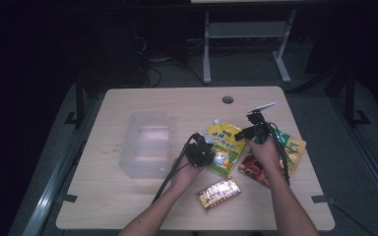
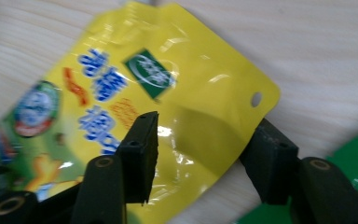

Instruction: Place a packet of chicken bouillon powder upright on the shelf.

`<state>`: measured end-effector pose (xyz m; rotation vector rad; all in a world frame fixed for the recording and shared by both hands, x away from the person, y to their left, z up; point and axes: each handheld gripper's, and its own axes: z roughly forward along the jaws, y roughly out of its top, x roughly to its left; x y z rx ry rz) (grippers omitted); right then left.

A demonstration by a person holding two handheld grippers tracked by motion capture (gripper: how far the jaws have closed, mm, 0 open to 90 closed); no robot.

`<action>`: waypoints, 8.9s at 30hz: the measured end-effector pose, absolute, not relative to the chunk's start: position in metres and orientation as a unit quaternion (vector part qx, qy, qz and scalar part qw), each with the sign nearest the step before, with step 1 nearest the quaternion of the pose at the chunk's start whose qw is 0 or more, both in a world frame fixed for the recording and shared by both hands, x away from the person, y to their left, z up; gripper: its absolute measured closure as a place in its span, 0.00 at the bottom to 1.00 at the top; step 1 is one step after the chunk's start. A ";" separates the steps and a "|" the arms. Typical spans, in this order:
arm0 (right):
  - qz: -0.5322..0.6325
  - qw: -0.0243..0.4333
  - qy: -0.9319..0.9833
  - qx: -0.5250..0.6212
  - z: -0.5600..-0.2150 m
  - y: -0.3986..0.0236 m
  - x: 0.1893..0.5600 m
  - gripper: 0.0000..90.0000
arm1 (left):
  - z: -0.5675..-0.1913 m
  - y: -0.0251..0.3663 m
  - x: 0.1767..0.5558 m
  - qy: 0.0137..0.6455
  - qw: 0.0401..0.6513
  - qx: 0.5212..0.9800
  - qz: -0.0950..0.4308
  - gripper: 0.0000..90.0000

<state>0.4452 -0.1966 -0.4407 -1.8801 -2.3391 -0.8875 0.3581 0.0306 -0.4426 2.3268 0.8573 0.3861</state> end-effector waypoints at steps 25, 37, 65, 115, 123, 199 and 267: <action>-0.293 0.031 -0.745 -0.599 -0.452 -0.193 0.437 0.73 | -0.443 0.027 0.357 0.312 0.305 0.886 0.159 0.85; -0.281 0.011 -0.758 -0.589 -0.453 -0.186 0.438 0.97 | -0.444 0.025 0.355 0.298 0.303 0.888 0.174 0.84; -0.347 -0.060 -0.780 -0.518 -0.378 -0.181 0.419 1.00 | -0.416 0.045 0.332 0.303 0.381 0.864 0.126 0.54; -0.449 -0.105 -0.830 -0.314 -0.257 -0.092 0.360 1.00 | -0.413 0.112 0.224 0.224 0.474 0.844 0.111 0.39; -0.462 -0.106 -0.834 -0.282 -0.249 -0.061 0.357 1.00 | -0.416 0.119 0.217 0.223 0.474 0.844 0.112 0.39; -0.418 0.000 -0.868 -0.268 -0.333 0.077 0.415 0.99 | -0.422 0.128 0.212 0.212 0.468 0.851 0.110 0.38; -0.486 -0.001 -0.823 -0.295 -0.366 0.026 0.396 0.69 | -0.427 0.128 0.218 0.224 0.458 0.854 0.102 0.34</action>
